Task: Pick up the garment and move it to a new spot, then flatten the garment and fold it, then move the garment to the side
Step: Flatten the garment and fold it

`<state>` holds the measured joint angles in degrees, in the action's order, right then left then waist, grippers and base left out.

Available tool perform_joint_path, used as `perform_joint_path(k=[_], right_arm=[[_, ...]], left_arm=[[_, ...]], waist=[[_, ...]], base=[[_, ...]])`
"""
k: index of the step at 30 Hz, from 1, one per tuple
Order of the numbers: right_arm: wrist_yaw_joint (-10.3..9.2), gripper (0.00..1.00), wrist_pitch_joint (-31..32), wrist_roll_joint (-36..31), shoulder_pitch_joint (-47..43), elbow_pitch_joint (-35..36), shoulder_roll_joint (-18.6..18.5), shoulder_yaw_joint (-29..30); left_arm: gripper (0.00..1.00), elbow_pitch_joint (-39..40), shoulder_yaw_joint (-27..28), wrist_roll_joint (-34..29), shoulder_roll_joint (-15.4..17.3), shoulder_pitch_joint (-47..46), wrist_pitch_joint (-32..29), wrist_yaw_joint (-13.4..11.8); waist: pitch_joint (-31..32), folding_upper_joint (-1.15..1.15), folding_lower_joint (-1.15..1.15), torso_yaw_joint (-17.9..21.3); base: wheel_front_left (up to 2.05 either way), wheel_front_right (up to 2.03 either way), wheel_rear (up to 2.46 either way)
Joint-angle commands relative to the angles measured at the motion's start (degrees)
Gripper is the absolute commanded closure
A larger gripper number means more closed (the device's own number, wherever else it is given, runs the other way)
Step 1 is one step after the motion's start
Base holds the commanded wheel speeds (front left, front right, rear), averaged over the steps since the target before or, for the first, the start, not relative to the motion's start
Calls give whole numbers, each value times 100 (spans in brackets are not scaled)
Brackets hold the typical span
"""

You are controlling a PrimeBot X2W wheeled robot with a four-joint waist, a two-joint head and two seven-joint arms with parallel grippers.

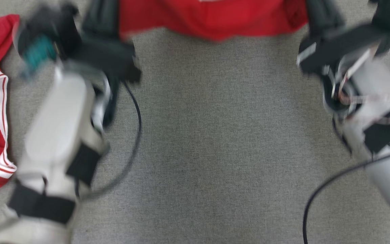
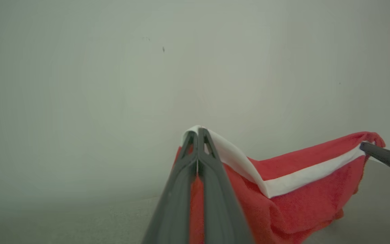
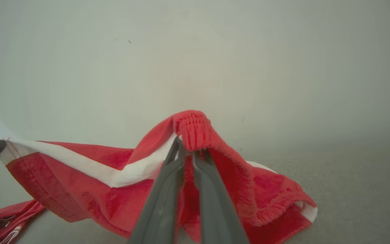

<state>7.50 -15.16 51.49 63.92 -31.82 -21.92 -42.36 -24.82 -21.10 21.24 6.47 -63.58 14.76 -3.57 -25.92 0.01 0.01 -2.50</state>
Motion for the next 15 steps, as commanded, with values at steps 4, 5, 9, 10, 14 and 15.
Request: perform_joint_path(k=[4, 5, 9, 10, 14, 15], right_arm=[[-2, 100, -12, 504, -904, 512, -304, -243], [-2, 100, -12, 599, -1084, 646, -374, -218], [-2, 100, -12, 746, -1897, 1042, -582, -275], [-2, 100, -12, 748, -2067, 1108, -629, -299], [-2, 100, -13, 637, -2646, 1256, -738, -473], [-2, 100, -12, 597, -2781, 1240, -765, -510]], left_arm=[[100, 755, -38, -50, 87, 1165, 38, -95], [100, 932, -50, -41, 119, 1451, 38, -119], [100, 1583, -80, -43, 303, 2515, 36, -282], [100, 1740, -94, -36, 357, 2764, -9, -327], [100, 2404, -78, 19, 610, 3761, -173, -548], [100, 2560, -79, 18, 686, 4007, -243, -611]], waist=[[128, -1, -1, -4], [165, -1, -1, 13], [413, -1, -1, 112], [471, -1, -1, 138], [768, -1, -1, 272], [846, -1, -1, 298]], base=[[0, 0, 0], [0, 0, 0], [0, 0, 0], [0, 0, 0], [0, 0, 0], [0, 0, 0]])
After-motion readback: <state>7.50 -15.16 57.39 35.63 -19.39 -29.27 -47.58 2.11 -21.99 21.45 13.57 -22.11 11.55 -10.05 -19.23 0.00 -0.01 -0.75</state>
